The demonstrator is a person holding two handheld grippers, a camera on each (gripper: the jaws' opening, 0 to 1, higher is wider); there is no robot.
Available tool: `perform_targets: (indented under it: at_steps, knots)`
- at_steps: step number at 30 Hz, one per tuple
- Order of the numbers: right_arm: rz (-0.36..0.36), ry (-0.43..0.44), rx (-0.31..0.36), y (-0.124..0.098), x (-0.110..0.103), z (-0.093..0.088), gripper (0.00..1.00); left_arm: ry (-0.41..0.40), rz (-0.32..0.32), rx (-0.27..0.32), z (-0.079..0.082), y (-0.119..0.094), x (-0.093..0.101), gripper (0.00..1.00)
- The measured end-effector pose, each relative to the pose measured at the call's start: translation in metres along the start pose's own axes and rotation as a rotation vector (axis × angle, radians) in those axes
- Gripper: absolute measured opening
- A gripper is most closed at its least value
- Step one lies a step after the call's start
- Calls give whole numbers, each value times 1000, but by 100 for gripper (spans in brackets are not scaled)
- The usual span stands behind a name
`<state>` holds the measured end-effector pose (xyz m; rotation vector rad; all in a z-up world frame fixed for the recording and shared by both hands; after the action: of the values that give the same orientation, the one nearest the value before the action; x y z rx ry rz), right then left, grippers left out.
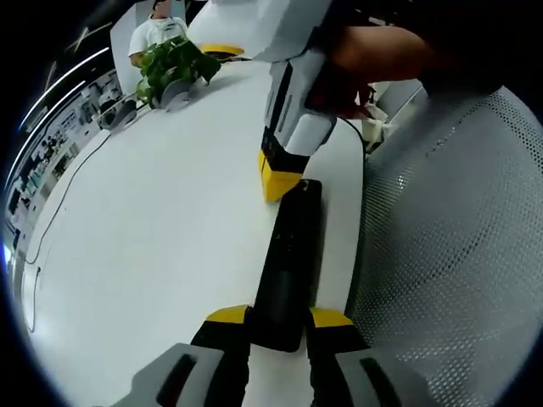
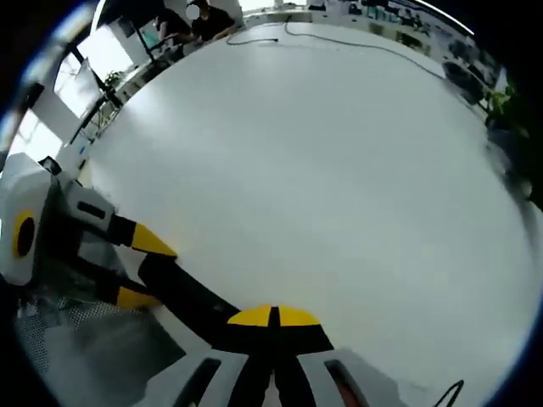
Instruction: Press the specified remote control buttons in sequence, fully releasing each button before pressing the next.
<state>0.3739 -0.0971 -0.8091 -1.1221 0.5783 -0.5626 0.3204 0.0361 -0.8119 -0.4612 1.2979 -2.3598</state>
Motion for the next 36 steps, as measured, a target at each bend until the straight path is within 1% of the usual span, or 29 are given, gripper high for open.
perform_targets:
  at_steps: [2, 3, 6, 9, 11, 13, 14, 18, 19, 21, 23, 26, 29, 31, 32, 34, 36]
  knots:
    - [5, 15, 8, -2, 0, 0, 0, 0, 0, 0, 0, 0, 0, 25]
    - [25, 45, 7, -4, 0, -2, 0, -1, 1, 0, 0, 0, 0, 25]
    - [39, 74, 4, -8, -2, -5, 0, -4, 2, 1, 0, 0, 0, 25]
    - [81, 107, 1, -14, -7, -9, 0, -11, 6, 0, 0, 0, 0, 25]
    - [135, 132, -3, -19, -14, -8, 0, -12, 6, 0, 1, 0, 0, 25]
    - [180, 153, -29, -20, -22, -9, 0, -14, 7, 2, 1, 0, 0, 25]
    - [203, 154, -57, -19, -26, -9, 0, -15, 8, 4, 0, 0, 0, 25]
    - [251, 156, -118, -16, -33, -14, 0, -15, 8, 7, 0, 0, 0, 25]
    - [263, 157, -146, -14, -34, -17, 0, -15, 8, 7, 0, 0, 0, 25]
    - [255, 146, -169, -11, -33, -21, 0, -15, 7, 7, 1, 0, -1, 25]
    - [232, 136, -206, -10, -31, -27, 0, -14, 8, 9, 1, 0, -1, 25]
    - [210, 135, -209, -8, -25, -30, 0, -12, 7, 10, 0, 0, -1, 25]
    - [187, 149, -200, -7, -21, -30, 0, -9, 7, 11, 0, 0, -1, 25]
    - [149, 131, -189, -7, -16, -30, 0, -7, 7, 11, 0, 0, 0, 25]
    - [120, 116, -167, -6, -12, -28, 0, -6, 7, 11, 1, 0, 0, 25]
    - [96, 106, -148, -6, -8, -26, 0, -6, 7, 11, 1, 0, -1, 25]
    - [89, 97, -139, -5, -7, -26, 0, -6, 6, 11, 1, 0, -1, 25]
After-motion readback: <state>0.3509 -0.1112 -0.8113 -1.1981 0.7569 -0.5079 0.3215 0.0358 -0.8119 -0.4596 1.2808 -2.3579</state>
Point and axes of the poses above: the point that each gripper's makers call its tool centre point, and the gripper's own axes: y roughly forward along the fingers, x roughly to its right, z roughly out of its top, the point moved 6 cm from there along -y, roughly backward along the fingers, and after that the axes turned 9 degrees about -y, right-handed, at the moved point
